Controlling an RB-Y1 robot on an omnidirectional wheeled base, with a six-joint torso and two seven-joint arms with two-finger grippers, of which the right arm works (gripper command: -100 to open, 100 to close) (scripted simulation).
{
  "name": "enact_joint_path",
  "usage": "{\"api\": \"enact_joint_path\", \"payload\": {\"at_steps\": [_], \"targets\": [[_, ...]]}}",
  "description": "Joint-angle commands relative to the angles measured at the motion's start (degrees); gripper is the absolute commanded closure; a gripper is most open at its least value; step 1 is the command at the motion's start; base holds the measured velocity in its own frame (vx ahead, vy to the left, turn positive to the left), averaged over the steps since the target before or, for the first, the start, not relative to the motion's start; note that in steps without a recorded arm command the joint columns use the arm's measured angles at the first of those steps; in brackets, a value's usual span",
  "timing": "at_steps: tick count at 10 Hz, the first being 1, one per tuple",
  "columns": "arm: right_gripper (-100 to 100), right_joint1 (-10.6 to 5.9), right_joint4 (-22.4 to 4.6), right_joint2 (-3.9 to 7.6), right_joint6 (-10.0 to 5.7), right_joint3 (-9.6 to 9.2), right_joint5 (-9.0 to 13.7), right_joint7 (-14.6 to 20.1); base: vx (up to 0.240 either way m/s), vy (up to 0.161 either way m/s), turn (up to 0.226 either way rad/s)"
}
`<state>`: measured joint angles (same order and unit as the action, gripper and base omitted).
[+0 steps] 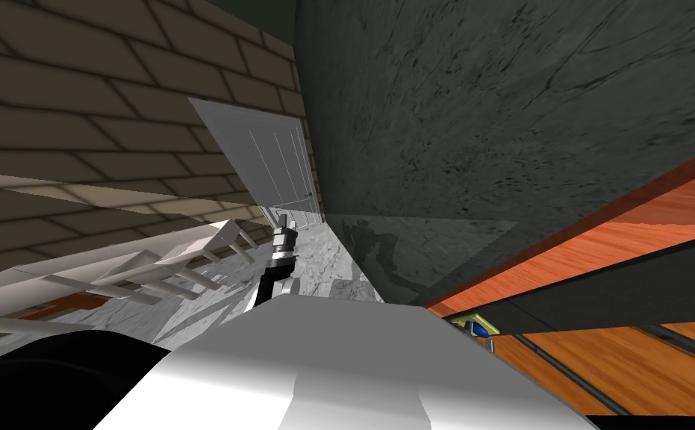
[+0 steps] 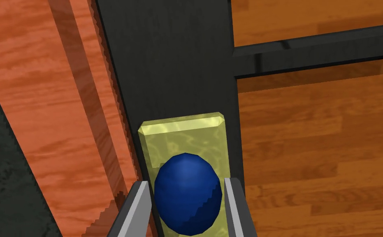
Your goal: Pull the door open
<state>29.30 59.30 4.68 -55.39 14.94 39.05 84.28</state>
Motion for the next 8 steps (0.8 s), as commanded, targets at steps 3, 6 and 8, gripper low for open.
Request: {"api": "enact_joint_path", "payload": {"at_steps": [3,6,8], "targets": [[100,-1.95,-3.2,2.97,-0.18,-2.22,-1.5,3.4,-0.022,0.193,-0.063],[100,-3.44,-5.8,5.89,-0.43,-3.85,-2.6,6.3,-0.104,0.129,-0.042],[100,-4.36,-7.4,7.67,-0.59,-4.84,-3.4,8.1,-0.099,0.063,-0.026]]}}
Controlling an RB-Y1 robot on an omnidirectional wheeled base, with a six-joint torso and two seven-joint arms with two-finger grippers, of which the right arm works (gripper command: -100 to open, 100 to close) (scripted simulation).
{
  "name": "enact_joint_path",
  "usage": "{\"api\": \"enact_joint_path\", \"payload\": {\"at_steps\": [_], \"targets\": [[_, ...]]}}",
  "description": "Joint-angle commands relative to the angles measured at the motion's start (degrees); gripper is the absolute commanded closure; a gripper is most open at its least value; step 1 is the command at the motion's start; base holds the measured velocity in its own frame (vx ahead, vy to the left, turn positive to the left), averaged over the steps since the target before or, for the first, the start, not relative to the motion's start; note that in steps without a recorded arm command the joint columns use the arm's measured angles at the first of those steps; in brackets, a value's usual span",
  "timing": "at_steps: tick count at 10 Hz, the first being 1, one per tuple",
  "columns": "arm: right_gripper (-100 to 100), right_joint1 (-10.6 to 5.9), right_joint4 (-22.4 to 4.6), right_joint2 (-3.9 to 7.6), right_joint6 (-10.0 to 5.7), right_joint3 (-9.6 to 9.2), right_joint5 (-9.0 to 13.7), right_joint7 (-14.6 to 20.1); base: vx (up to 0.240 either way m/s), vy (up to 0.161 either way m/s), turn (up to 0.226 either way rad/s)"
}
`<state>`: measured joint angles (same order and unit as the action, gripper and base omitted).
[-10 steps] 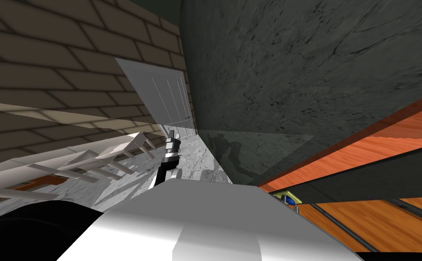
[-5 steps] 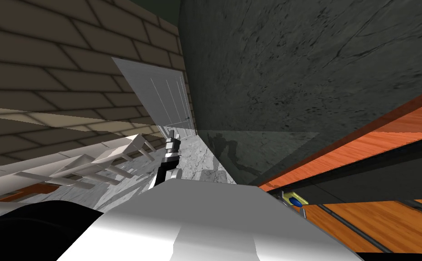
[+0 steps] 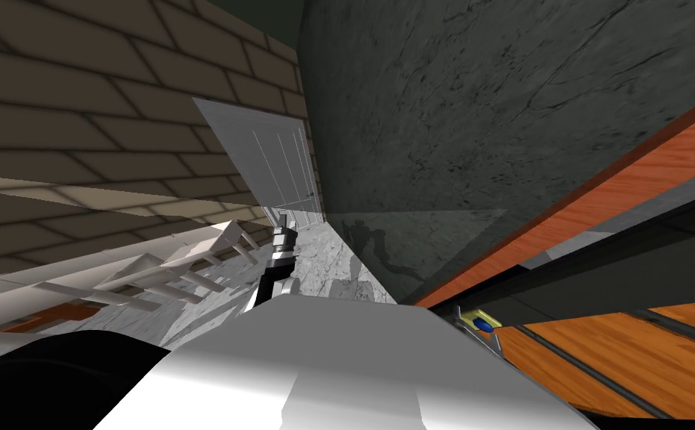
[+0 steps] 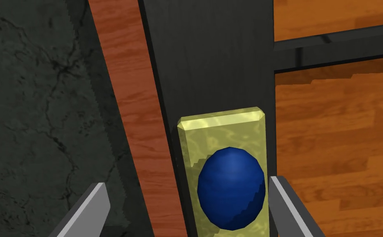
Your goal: Pull the door open
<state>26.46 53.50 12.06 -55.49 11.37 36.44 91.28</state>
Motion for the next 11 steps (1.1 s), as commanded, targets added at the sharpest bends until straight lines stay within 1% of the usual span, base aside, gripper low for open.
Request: {"api": "enact_joint_path", "payload": {"at_steps": [1,2,3,4,5,6,7,8,9,11], "targets": [[100,-1.52,-1.6,0.3,-0.48,-1.27,-0.7,1.1,-0.091,0.028,-0.012],[100,-2.1,-2.7,1.42,-0.58,-1.9,-1.2,2.2,-0.101,0.019,-0.024],[100,-2.38,-3.2,1.97,-0.63,-2.21,-1.4,2.7,-0.119,0.017,-0.026],[100,-2.89,-4.1,2.97,-0.72,-2.77,-1.8,3.7,-0.144,0.002,-0.031],[100,-3.54,-5.2,4.22,-0.82,-3.47,-2.3,5.0,-0.207,0.007,-0.041],[100,-3.98,-6.0,5.08,-0.9,-3.95,-2.7,5.8,-0.229,0.009,-0.001],[100,-3.42,-4.9,4.73,-0.59,-3.12,-2.2,4.9,-0.097,0.006,0.014],[100,-2.98,-4.6,4.95,-0.98,-4.46,-3.2,5.6,-0.171,0.025,0.063],[-100,-2.62,-4.8,4.69,-1.1,-3.78,-2.6,5.5,-0.164,0.095,-0.061],[-100,-1.92,-4.7,4.42,-1.54,-3.63,-2.4,5.7,-0.096,0.2,-0.07]]}}
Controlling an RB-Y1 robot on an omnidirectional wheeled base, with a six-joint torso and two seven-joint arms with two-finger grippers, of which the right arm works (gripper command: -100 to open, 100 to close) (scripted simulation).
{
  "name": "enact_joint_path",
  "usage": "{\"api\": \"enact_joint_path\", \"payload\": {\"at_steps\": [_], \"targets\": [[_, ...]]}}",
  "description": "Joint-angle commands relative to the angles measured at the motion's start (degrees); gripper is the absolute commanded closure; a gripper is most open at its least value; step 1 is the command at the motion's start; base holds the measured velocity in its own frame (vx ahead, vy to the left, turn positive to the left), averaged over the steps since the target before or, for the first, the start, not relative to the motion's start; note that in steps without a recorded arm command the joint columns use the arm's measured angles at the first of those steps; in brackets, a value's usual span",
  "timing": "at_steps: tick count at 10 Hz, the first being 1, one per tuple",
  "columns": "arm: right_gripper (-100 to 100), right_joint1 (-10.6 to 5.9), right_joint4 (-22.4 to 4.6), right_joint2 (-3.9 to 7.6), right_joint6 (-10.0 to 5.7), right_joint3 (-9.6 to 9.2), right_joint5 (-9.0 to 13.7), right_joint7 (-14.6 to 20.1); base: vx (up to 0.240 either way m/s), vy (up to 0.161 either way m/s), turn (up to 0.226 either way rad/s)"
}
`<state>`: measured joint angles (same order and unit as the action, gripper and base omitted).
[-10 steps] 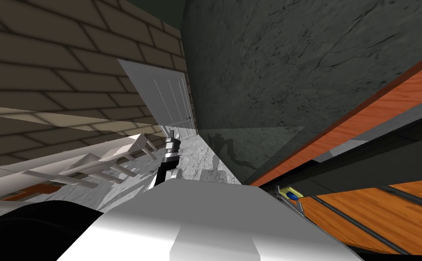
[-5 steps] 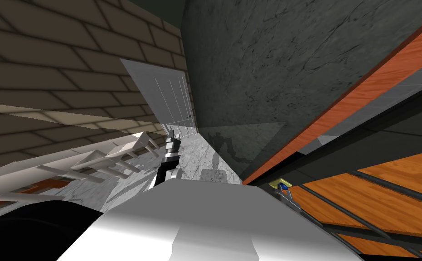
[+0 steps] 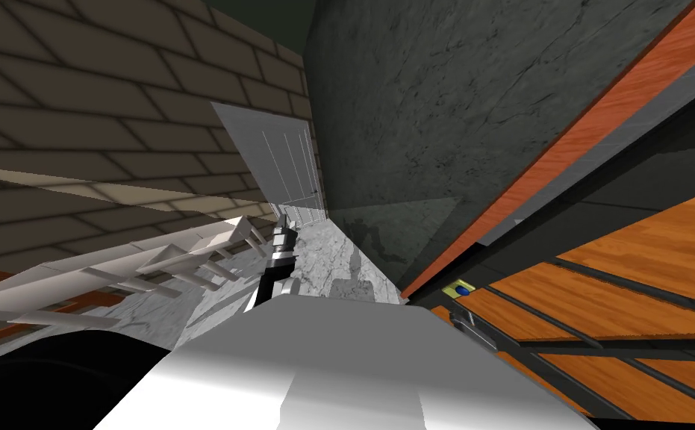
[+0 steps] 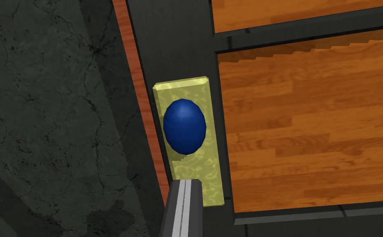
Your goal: Pull the door open
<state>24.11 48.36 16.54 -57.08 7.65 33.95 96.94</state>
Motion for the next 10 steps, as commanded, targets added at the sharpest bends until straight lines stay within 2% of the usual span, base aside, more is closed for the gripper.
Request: {"api": "enact_joint_path", "payload": {"at_steps": [1,2,3,5,9,10], "targets": [[-100,0.86,0.5,-0.23,-0.22,0.18,0.2,0.1,-0.091,0.196,-0.057],[-100,0.49,0.3,-0.18,-0.09,0.11,0.1,0.0,-0.042,0.091,-0.026],[-100,-0.78,-0.8,0.22,-0.03,-0.06,-0.1,0.2,0.086,-0.065,-0.1],[-100,-1.72,-1.6,0.53,0.02,-0.18,-0.2,0.3,0.137,-0.112,-0.034],[-100,-4.92,-4.2,1.59,0.2,-0.58,-0.7,0.7,0.165,-0.13,-0.054],[-100,-4.6,-4.2,1.48,0.04,-0.54,-0.6,0.7,0.071,-0.054,-0.007]]}}
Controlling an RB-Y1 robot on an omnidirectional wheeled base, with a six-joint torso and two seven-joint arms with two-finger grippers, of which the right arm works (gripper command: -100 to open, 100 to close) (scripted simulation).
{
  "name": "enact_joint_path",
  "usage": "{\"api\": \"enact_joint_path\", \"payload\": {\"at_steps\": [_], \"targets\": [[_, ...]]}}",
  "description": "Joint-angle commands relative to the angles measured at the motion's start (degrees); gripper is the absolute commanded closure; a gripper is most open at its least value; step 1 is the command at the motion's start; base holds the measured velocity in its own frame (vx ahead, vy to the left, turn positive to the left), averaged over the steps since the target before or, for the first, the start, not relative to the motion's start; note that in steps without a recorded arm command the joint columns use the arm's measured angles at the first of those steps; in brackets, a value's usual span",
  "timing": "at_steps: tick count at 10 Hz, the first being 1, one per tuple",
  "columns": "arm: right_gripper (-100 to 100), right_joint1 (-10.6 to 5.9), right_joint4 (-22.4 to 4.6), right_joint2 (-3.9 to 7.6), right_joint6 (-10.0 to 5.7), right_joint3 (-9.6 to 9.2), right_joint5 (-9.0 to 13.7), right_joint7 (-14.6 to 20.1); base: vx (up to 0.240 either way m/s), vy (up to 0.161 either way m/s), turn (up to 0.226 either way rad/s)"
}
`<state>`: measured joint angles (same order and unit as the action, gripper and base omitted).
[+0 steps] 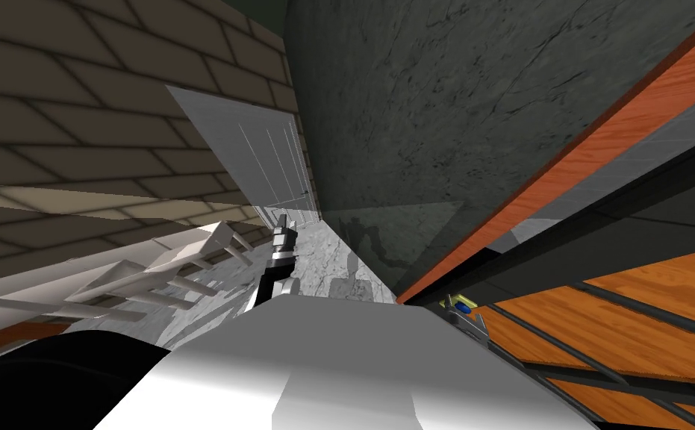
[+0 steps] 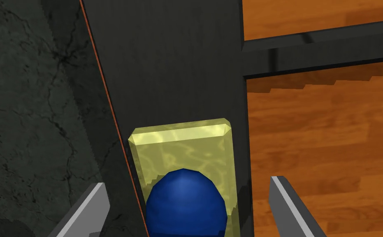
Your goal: Pull the door open
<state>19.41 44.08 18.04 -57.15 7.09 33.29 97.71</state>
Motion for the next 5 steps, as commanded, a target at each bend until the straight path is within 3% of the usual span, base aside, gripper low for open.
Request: {"api": "enact_joint_path", "payload": {"at_steps": [1,5], "targets": [[100,0.09,0.1,-0.02,0.1,0.02,0.0,0.0,-0.012,0.012,0.01],[100,0.09,0.1,-0.02,0.1,0.02,0.0,0.0,-0.015,0.01,0.002]]}}
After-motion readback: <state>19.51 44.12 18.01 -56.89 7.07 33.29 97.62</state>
